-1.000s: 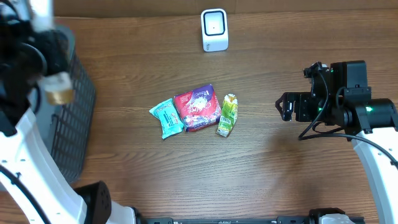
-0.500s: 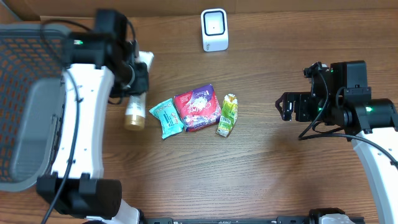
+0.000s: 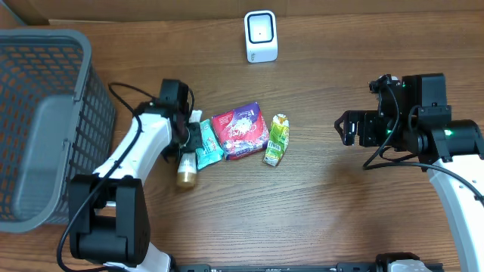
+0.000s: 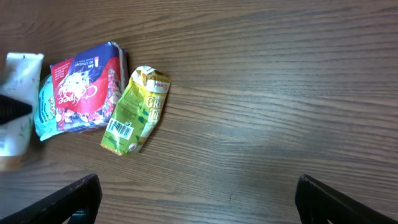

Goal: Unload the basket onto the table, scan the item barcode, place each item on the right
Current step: 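Place the white Pantene tube left of the tissue pack, release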

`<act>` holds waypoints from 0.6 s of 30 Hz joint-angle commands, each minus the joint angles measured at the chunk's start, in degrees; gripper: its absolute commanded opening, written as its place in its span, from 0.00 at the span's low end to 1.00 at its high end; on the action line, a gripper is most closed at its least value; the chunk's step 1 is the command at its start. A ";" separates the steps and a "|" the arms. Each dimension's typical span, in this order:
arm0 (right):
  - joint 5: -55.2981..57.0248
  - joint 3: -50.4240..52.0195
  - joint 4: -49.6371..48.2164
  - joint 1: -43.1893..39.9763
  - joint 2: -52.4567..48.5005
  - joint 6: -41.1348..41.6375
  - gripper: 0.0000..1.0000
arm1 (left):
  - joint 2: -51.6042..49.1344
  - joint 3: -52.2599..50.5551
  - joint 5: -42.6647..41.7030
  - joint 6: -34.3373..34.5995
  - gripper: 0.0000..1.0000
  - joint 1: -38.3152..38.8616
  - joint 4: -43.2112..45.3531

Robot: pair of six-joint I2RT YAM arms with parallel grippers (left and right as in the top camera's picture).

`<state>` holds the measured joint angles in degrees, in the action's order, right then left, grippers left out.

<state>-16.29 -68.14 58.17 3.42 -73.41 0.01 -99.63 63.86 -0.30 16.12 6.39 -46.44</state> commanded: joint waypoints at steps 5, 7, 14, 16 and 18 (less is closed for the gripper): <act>-0.52 0.04 -1.03 0.11 0.35 -0.04 1.00 | 1.03 -1.95 1.14 -1.36 0.87 0.02 1.49; -0.52 0.04 -1.40 0.11 0.35 -0.04 1.00 | 1.03 -1.77 1.14 -1.88 0.88 0.02 1.73; -1.29 0.04 -1.55 0.11 0.35 -0.04 1.00 | 2.19 6.27 1.18 -1.97 0.87 0.02 -3.74; -2.29 0.04 -1.64 0.11 0.35 -0.04 1.00 | 3.13 11.30 1.18 -2.01 0.87 0.02 -7.06; -3.48 0.04 -1.95 0.11 0.35 -0.02 1.00 | 4.17 16.79 1.16 -2.27 0.87 0.02 -10.34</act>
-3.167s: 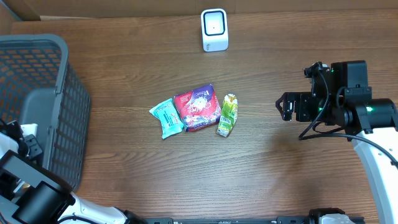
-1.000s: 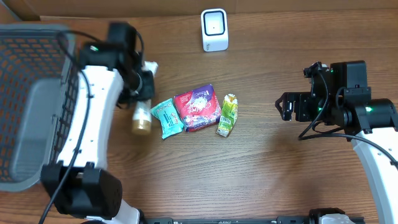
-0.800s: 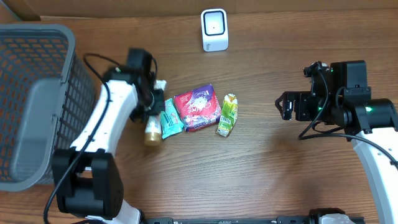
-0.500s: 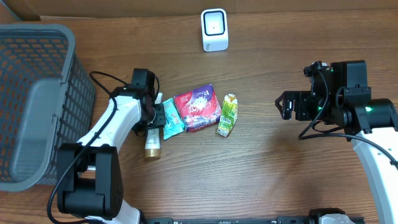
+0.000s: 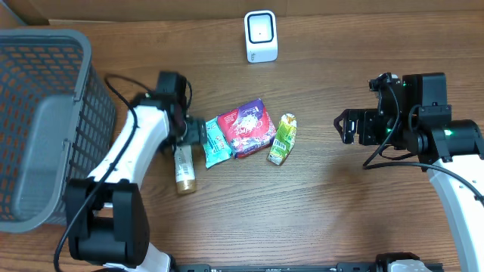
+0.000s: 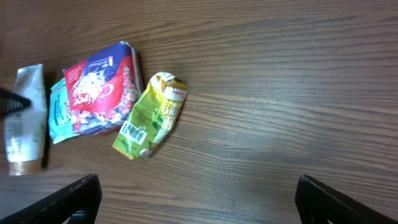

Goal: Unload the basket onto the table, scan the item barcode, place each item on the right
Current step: 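Place the white Pantene tube left of the tissue pack, release, then raise the left arm away and move the right gripper toward the drink carton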

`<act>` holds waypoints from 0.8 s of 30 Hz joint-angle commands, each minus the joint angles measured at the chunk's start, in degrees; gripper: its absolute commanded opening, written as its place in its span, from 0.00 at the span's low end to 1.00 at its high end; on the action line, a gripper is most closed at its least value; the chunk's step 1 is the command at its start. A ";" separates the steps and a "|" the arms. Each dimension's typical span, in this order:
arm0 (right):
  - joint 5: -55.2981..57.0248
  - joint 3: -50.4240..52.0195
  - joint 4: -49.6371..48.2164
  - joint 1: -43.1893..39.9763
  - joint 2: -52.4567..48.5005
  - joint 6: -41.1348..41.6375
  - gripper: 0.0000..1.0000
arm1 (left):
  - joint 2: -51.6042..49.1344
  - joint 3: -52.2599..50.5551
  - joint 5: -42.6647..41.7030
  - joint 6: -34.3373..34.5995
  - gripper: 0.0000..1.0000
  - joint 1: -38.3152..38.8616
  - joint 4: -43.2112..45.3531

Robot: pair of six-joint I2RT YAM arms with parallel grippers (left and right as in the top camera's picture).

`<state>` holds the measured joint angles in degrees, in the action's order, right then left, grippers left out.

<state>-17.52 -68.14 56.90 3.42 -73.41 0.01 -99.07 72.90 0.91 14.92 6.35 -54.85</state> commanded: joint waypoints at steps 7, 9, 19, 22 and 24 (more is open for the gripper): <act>-9.20 0.04 -1.38 0.11 0.35 -0.04 1.00 | 7.67 25.57 -0.02 -2.54 0.87 0.07 -11.45; -11.89 0.04 -1.57 0.11 0.35 -0.02 1.00 | 8.94 29.22 -0.07 -2.51 0.87 0.07 -12.96; -7.63 0.04 -8.41 4.04 -4.31 15.89 0.86 | 13.88 32.35 -0.48 -2.49 0.99 0.07 -13.97; 0.68 -0.79 -9.51 8.15 -5.97 21.81 0.86 | 13.66 32.33 -0.48 -2.51 1.00 0.07 -13.97; 5.18 -3.34 -8.61 11.17 -7.34 24.37 0.87 | 13.35 32.33 -0.46 -2.51 1.00 0.07 -13.97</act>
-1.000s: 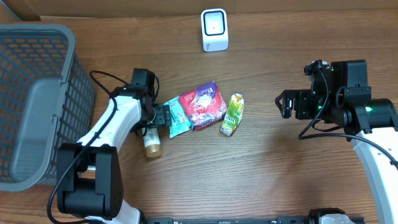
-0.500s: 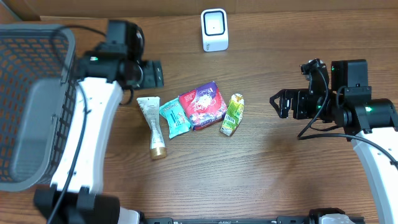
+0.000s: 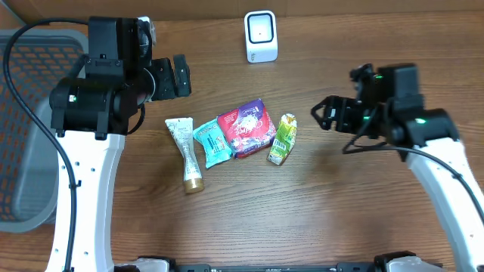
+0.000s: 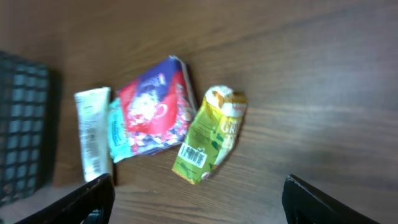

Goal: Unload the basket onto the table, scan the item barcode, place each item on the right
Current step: 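Raise the left arm away and move the right gripper toward the drink carton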

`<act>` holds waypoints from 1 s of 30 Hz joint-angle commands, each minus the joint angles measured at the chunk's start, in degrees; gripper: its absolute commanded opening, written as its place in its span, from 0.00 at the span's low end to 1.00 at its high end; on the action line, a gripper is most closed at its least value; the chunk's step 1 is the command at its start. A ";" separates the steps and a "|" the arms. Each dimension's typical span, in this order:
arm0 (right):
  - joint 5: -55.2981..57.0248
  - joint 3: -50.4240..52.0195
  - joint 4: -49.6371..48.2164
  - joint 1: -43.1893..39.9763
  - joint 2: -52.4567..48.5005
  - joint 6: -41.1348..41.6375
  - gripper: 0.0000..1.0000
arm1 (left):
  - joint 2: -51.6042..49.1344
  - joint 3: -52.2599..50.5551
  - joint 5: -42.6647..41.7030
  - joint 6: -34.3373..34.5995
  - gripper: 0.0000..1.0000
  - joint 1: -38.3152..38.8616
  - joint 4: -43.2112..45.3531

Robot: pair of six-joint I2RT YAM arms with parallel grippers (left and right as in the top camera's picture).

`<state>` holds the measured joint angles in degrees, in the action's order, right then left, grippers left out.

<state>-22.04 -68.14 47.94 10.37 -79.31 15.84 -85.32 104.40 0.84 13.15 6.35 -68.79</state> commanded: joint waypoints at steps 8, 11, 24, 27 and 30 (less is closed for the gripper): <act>21.31 -21.62 11.85 10.60 -12.70 11.04 1.00 | -0.94 0.81 -0.42 -0.72 1.00 0.07 -0.02; 22.40 -27.96 15.08 11.93 -18.05 11.28 1.00 | -0.94 0.81 -0.39 -0.74 1.00 0.07 -0.02; 19.15 -26.03 15.23 12.50 -28.46 16.24 0.87 | -0.94 0.81 -0.39 -0.74 1.00 0.07 -0.02; 19.17 -23.87 14.53 12.50 -29.86 17.00 0.59 | -0.94 0.81 -0.39 -0.74 1.00 0.07 -0.02; 18.27 -21.59 12.09 12.52 -31.01 16.96 0.56 | -0.94 0.81 -0.39 -0.74 1.00 0.07 -0.02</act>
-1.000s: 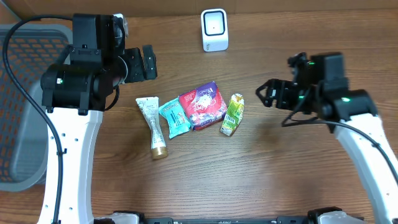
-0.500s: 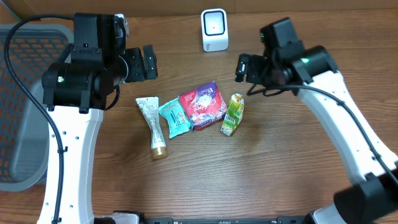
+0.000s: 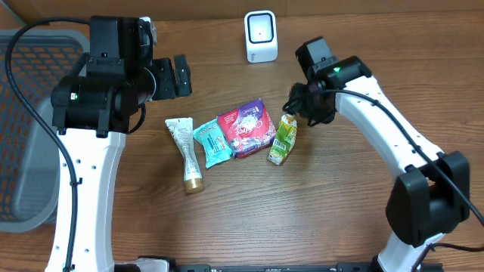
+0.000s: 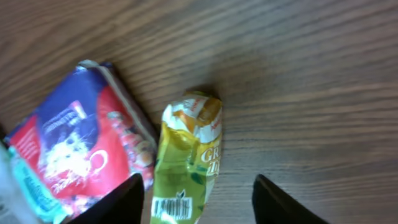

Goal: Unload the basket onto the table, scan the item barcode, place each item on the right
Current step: 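Raise the left arm away and move the right gripper toward the drink carton, then lower the right gripper and grasp the yellow-green green-tea carton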

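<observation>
A green pouch [image 3: 281, 140] lies flat on the wooden table, its barcode [image 4: 171, 208] facing up at the near end. My right gripper [image 3: 299, 106] hangs open just over the pouch's top end, and in the right wrist view the pouch [image 4: 186, 149] sits between the two dark fingers [image 4: 121, 199]. The white scanner [image 3: 261, 35] stands at the table's far edge. My left gripper [image 3: 170, 75] is raised at the left, open and holding nothing.
Left of the pouch lie a red and purple packet [image 3: 246, 128], a teal packet [image 3: 210, 143] and a white tube [image 3: 184, 152] in a row. A grey mesh basket [image 3: 23, 189] fills the left edge.
My right gripper has moved left and down, from right of the items to just over the green pouch's top end. The left arm and the items have not moved.
My left gripper was low among the tube and teal packet, with the right arm held far right. The items then lay slightly further right. Later the left arm was raised by the basket and the right arm nearer. Now the right gripper is open over the pouch.
</observation>
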`<act>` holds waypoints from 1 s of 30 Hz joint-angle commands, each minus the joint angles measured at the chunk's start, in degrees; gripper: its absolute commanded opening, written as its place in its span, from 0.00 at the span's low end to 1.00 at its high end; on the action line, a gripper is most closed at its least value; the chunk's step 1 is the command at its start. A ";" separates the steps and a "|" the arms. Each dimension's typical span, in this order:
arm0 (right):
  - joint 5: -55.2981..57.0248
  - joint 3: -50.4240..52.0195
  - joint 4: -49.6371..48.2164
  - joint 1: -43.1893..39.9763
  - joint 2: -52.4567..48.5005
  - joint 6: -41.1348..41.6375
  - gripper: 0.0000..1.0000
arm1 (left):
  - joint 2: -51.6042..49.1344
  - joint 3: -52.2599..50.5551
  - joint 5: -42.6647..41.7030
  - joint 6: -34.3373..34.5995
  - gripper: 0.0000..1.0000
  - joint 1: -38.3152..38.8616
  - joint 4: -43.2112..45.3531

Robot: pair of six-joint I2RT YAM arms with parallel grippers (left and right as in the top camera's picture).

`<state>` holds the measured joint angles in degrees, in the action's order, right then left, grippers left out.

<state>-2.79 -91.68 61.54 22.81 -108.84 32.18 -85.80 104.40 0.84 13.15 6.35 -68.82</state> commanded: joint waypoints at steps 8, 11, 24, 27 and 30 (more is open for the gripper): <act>-3.54 7.89 -11.82 0.09 -3.34 -1.57 0.89 | -0.46 0.81 -0.39 -0.72 0.99 0.07 0.00; -3.74 10.03 -15.89 0.11 -3.48 -2.21 0.93 | -0.46 0.81 -0.39 -0.74 0.99 0.07 0.00; -7.48 11.76 -18.82 0.11 -7.96 2.95 0.86 | -0.46 0.81 -0.39 -0.74 1.00 0.07 0.00; -10.54 11.76 -17.40 0.04 -8.35 5.66 0.78 | -0.46 0.81 -0.39 -0.74 1.00 0.07 0.00; -11.45 11.74 -15.43 0.07 -8.31 6.88 0.75 | -0.46 0.81 -0.39 -0.74 1.00 0.07 0.00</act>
<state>-11.44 -80.12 44.56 22.85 -117.10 35.90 -85.84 104.40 0.84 13.15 6.35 -68.82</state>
